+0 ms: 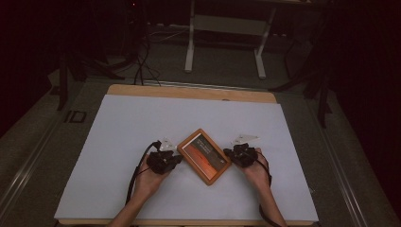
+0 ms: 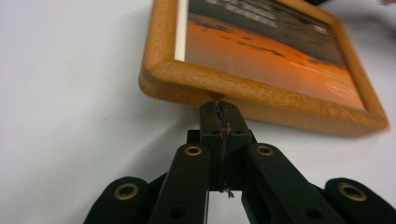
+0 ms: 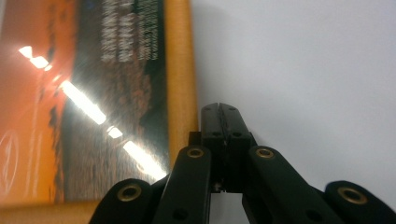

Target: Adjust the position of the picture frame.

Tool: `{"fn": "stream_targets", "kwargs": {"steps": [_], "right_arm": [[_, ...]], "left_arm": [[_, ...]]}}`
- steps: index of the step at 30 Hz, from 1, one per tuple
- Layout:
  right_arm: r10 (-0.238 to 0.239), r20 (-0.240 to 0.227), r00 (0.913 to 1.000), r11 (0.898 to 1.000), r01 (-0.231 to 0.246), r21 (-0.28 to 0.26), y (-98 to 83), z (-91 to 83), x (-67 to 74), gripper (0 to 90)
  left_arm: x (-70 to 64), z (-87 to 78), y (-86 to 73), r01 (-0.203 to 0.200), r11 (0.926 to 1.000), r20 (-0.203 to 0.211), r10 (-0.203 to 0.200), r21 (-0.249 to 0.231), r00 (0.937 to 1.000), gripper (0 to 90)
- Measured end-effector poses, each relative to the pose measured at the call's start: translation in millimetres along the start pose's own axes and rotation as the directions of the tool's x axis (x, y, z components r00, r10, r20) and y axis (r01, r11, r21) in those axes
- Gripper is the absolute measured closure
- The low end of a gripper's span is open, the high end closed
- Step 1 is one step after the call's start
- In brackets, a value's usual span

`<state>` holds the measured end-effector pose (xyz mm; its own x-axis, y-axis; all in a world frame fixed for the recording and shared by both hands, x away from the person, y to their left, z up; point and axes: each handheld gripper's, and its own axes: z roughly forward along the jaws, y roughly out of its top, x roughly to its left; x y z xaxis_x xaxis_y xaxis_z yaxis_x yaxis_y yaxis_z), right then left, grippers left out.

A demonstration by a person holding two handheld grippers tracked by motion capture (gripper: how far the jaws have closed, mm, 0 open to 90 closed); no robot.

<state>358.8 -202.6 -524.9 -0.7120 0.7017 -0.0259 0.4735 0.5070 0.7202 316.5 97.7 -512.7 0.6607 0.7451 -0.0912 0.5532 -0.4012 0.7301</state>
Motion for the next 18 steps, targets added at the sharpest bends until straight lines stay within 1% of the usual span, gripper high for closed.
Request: {"fn": "stream_targets", "kwargs": {"steps": [2,4,5,6,7,9,11,13,14,15,18], "right_arm": [[-0.009,0.003,1.0000,1.000,0.009,0.003,-1.7,-2.0,5.8,89.9],[-0.017,-0.007,0.9998,1.000,0.017,0.005,-3.5,-3.5,12.5,89.9],[-0.027,-0.010,0.9996,1.000,0.027,0.009,-4.1,-4.0,16.1,89.9],[-0.027,-0.010,0.9996,1.000,0.027,0.009,-4.1,-4.0,16.1,89.9],[-0.031,-0.013,0.9994,0.999,0.031,0.011,-4.3,-4.3,19.1,89.8],[-0.064,-0.021,0.9977,0.998,0.064,0.028,-3.8,-3.3,29.4,89.8],[-0.089,-0.027,0.9957,0.995,0.090,0.041,-2.6,-1.6,36.6,89.8],[-0.113,-0.037,0.9929,0.992,0.115,0.055,-1.8,0.0,44.9,89.8],[-0.132,-0.040,0.9904,0.989,0.135,0.057,-1.5,0.8,47.9,89.8],[-0.137,-0.047,0.9894,0.988,0.140,0.065,-1.3,0.7,52.0,89.8],[-0.150,-0.062,0.9868,0.986,0.154,0.070,-1.1,0.0,57.7,89.8]], "left_arm": [[5.2,0.8,0.9,0.011,0.9999,-0.013,-0.011,-0.004,0.9999,89.8],[10.1,1.6,2.1,0.026,0.9996,-0.027,-0.026,-0.010,0.9993,89.8],[12.4,1.7,2.5,0.026,0.9996,-0.034,-0.027,-0.009,0.9991,89.8],[12.4,1.7,2.5,0.026,0.9996,-0.034,-0.027,-0.009,0.9991,89.8],[15.8,2.1,2.8,0.034,0.9994,-0.043,-0.035,-0.011,0.9985,89.8],[21.9,3.2,3.0,0.049,0.9987,-0.048,-0.050,-0.015,0.9976,89.8],[27.3,4.0,3.7,0.057,0.9982,-0.055,-0.058,-0.016,0.9968,89.8],[31.4,4.7,4.4,0.065,0.9977,-0.063,-0.066,-0.020,0.9958,89.8],[33.5,5.1,5.0,0.066,0.9976,-0.066,-0.067,-0.022,0.9955,89.9],[34.5,5.4,5.2,0.067,0.9975,-0.068,-0.068,-0.023,0.9953,89.8],[37.6,6.3,5.8,0.068,0.9973,-0.069,-0.070,-0.028,0.9952,89.9]]}}
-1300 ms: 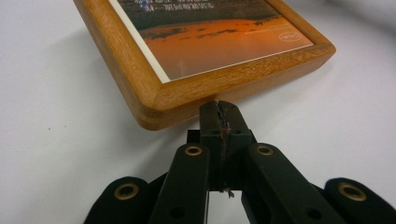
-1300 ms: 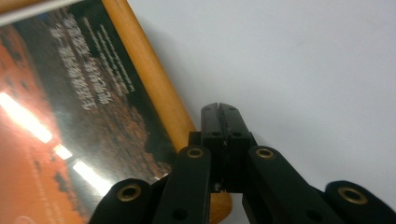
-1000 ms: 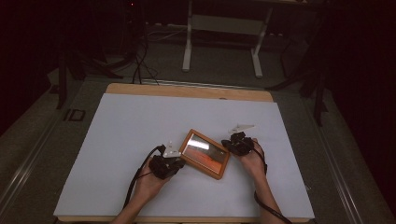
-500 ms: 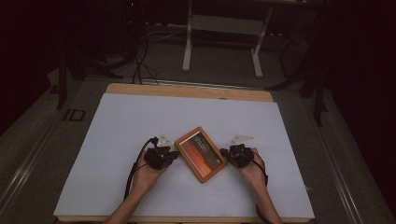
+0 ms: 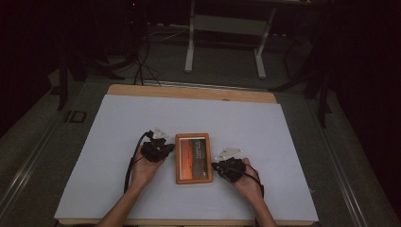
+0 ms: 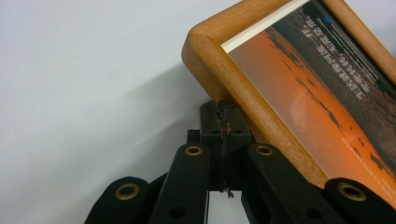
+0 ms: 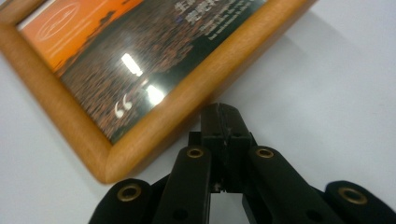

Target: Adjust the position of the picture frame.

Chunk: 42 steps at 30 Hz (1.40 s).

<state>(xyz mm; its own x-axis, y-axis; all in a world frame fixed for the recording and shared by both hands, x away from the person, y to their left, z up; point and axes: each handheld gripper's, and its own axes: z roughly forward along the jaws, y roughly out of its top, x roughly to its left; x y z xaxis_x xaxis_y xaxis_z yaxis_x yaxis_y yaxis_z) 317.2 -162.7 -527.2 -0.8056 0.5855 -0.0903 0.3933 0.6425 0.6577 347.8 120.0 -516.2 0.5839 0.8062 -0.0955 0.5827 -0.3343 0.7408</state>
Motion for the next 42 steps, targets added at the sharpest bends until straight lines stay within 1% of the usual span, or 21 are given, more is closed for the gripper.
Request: {"fn": "stream_targets", "kwargs": {"steps": [3,7,9,12,15,17,19,21,24,26,32,33,39,42], "right_arm": [[-0.007,-0.010,0.9999,1.000,0.007,0.004,0.1,-0.6,3.8,89.7],[-0.019,-0.018,0.9997,1.000,0.019,0.010,0.1,-1.0,7.2,89.8],[-0.024,-0.026,0.9994,1.000,0.024,0.011,0.3,-0.8,9.0,89.7],[-0.037,-0.040,0.9985,0.999,0.038,0.016,1.4,-0.7,11.5,89.7],[-0.045,-0.042,0.9981,0.999,0.046,0.017,2.4,-0.4,13.6,89.7],[-0.036,-0.048,0.9982,0.999,0.037,0.014,2.0,0.0,12.6,89.4],[-0.036,-0.050,0.9981,0.999,0.037,0.014,1.7,0.5,11.8,89.0],[-0.038,-0.051,0.9980,0.999,0.039,0.015,1.3,1.3,11.1,87.5],[-0.040,-0.050,0.9980,0.999,0.040,0.014,0.3,0.4,9.9,87.4],[-0.035,-0.045,0.9984,0.999,0.036,0.011,-0.4,-0.6,7.9,87.4],[-0.020,-0.029,0.9994,1.000,0.020,-0.003,-1.7,-5.6,0.9,87.0],[-0.011,-0.024,0.9996,1.000,0.011,-0.010,-2.1,-7.3,-1.2,86.8],[-0.004,-0.013,0.9999,1.000,0.003,-0.019,-3.6,-10.0,-6.6,85.7],[0.002,-0.009,1.0000,1.000,-0.002,-0.021,-4.7,-11.0,-7.8,85.3]], "left_arm": [[2.1,1.4,1.1,-0.005,1.0000,-0.002,0.005,0.002,1.0000,89.8],[4.3,4.2,1.7,0.003,1.0000,-0.002,-0.003,0.003,1.0000,89.9],[5.4,4.8,2.9,-0.003,1.0000,-0.003,0.003,0.008,1.0000,89.9],[6.8,6.1,3.9,0.001,1.0000,-0.003,-0.001,0.005,1.0000,89.9],[7.6,6.2,3.7,0.002,1.0000,-0.002,-0.002,0.005,1.0000,89.9],[6.6,5.9,3.5,-0.003,1.0000,-0.006,0.003,0.008,1.0000,89.9],[6.3,5.7,3.3,-0.005,0.9999,-0.008,0.005,0.009,1.0000,89.9],[5.7,3.9,1.5,0.000,0.9999,0.004,0.000,0.012,1.0000,89.8],[4.2,1.1,-1.2,-0.005,0.9998,0.015,0.005,0.021,0.9999,89.7],[2.9,-0.2,-3.3,-0.011,0.9996,0.018,0.011,0.028,0.9998,89.7],[0.5,-2.9,-9.2,-0.013,0.9993,0.025,0.012,0.034,0.9996,89.5],[0.4,-3.6,-10.1,-0.010,0.9995,0.025,0.010,0.031,0.9996,89.3],[3.8,-12.1,-13.8,0.011,0.9998,0.034,-0.011,0.017,0.9994,87.5],[9.2,-19.1,-13.8,0.028,0.9996,0.041,-0.028,-0.007,0.9988,86.8]]}}
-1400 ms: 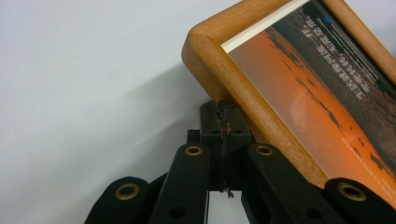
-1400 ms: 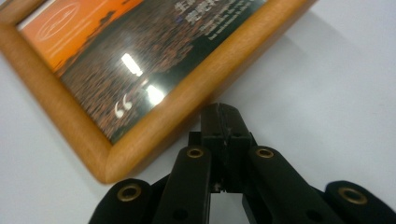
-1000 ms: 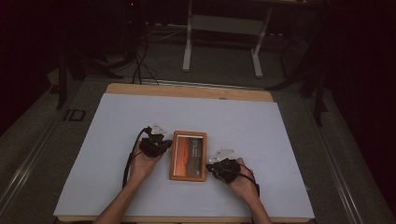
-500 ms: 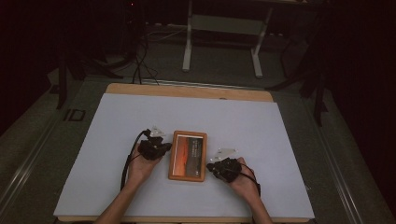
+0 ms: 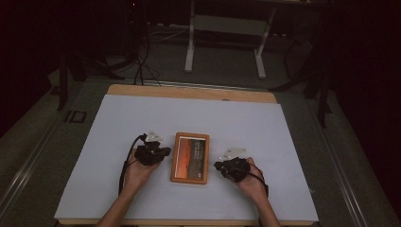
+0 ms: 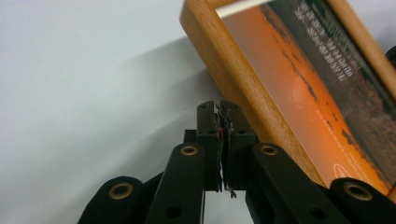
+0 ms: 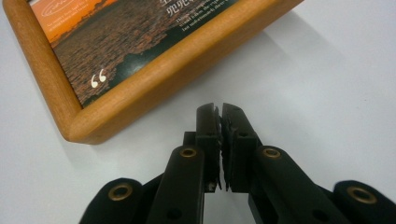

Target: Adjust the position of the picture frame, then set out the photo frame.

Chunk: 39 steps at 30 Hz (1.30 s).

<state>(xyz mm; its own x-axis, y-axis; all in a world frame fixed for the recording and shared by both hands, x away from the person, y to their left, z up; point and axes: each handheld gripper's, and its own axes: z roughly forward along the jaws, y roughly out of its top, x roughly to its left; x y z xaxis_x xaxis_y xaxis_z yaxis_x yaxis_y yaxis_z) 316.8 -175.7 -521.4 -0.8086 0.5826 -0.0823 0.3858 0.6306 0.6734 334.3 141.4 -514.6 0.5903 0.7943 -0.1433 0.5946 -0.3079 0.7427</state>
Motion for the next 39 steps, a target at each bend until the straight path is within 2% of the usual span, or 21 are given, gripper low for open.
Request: {"fn": "stream_targets", "kwargs": {"steps": [4,11,17,24,26,27,29,31,35,39], "right_arm": [[0.004,0.005,1.0000,1.000,-0.004,-0.007,0.0,-1.3,-1.0,84.8],[0.010,0.015,0.9998,1.000,-0.010,-0.027,1.5,-3.7,-4.3,83.2],[0.025,0.035,0.9991,0.997,-0.022,-0.073,5.6,-11.2,-9.3,80.2],[0.071,0.052,0.9962,0.982,-0.060,-0.176,14.4,-23.9,-16.7,75.9],[0.073,0.055,0.9958,0.980,-0.061,-0.189,15.9,-24.8,-17.8,75.7],[0.093,0.058,0.9940,0.973,-0.079,-0.216,20.5,-27.2,-20.1,74.7],[0.105,0.064,0.9924,0.966,-0.087,-0.242,25.3,-28.7,-22.0,74.0],[0.113,0.069,0.9912,0.961,-0.091,-0.261,29.8,-28.2,-22.6,75.0],[0.115,0.057,0.9918,0.957,-0.095,-0.274,37.6,-17.7,-23.3,88.4],[0.090,0.059,0.9942,0.964,-0.072,-0.257,48.5,-2.7,-21.3,89.6]], "left_arm": [[6.5,-11.3,-0.2,0.028,0.9989,0.003,-0.028,-0.038,0.9996,86.1],[16.5,-23.1,-1.7,0.071,0.9940,0.035,-0.069,-0.082,0.9970,85.4],[18.1,-29.0,-0.5,0.078,0.9916,0.042,-0.074,-0.103,0.9964,83.3],[14.4,-29.5,0.1,0.064,0.9930,0.060,-0.058,-0.099,0.9965,73.9],[12.7,-29.9,0.3,0.058,0.9935,0.072,-0.051,-0.098,0.9961,72.1],[12.1,-29.9,0.5,0.054,0.9936,0.078,-0.046,-0.099,0.9959,68.9],[10.3,-30.2,0.7,0.054,0.9937,0.087,-0.045,-0.098,0.9952,65.9],[8.3,-30.1,0.6,0.053,0.9941,0.099,-0.044,-0.095,0.9941,63.6],[4.4,-29.2,-0.2,0.049,0.9950,0.121,-0.038,-0.087,0.9919,60.0],[2.1,-26.9,-2.8,0.061,0.9949,0.137,-0.049,-0.080,0.9893,57.5]]}}
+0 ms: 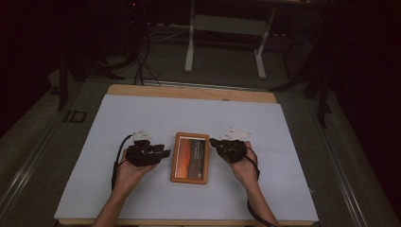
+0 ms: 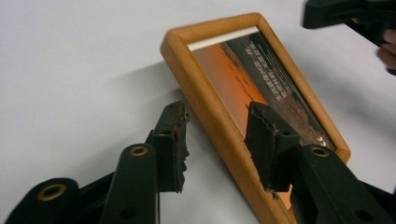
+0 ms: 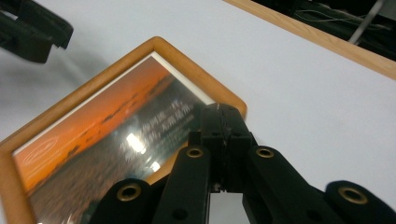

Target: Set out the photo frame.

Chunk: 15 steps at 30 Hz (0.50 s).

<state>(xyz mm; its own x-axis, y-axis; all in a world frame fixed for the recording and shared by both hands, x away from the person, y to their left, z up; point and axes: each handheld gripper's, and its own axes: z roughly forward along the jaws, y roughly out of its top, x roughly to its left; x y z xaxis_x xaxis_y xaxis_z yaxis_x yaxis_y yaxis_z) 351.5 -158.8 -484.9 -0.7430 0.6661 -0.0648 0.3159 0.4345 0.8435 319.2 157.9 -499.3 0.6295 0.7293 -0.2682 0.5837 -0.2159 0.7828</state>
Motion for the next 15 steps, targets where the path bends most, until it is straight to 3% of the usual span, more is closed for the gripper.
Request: {"fn": "stream_targets", "kwargs": {"steps": [7,15], "right_arm": [[-0.006,0.009,0.9999,1.000,0.006,0.025,11.9,27.1,1.9,89.6],[0.016,0.008,0.9998,0.999,-0.017,0.046,10.3,40.4,0.0,89.6]], "left_arm": [[-2.2,2.1,-4.0,0.006,0.9998,0.015,-0.006,0.020,0.9999,55.1],[-3.3,0.9,-3.8,0.007,0.9998,0.023,-0.008,0.018,0.9997,53.7]]}}
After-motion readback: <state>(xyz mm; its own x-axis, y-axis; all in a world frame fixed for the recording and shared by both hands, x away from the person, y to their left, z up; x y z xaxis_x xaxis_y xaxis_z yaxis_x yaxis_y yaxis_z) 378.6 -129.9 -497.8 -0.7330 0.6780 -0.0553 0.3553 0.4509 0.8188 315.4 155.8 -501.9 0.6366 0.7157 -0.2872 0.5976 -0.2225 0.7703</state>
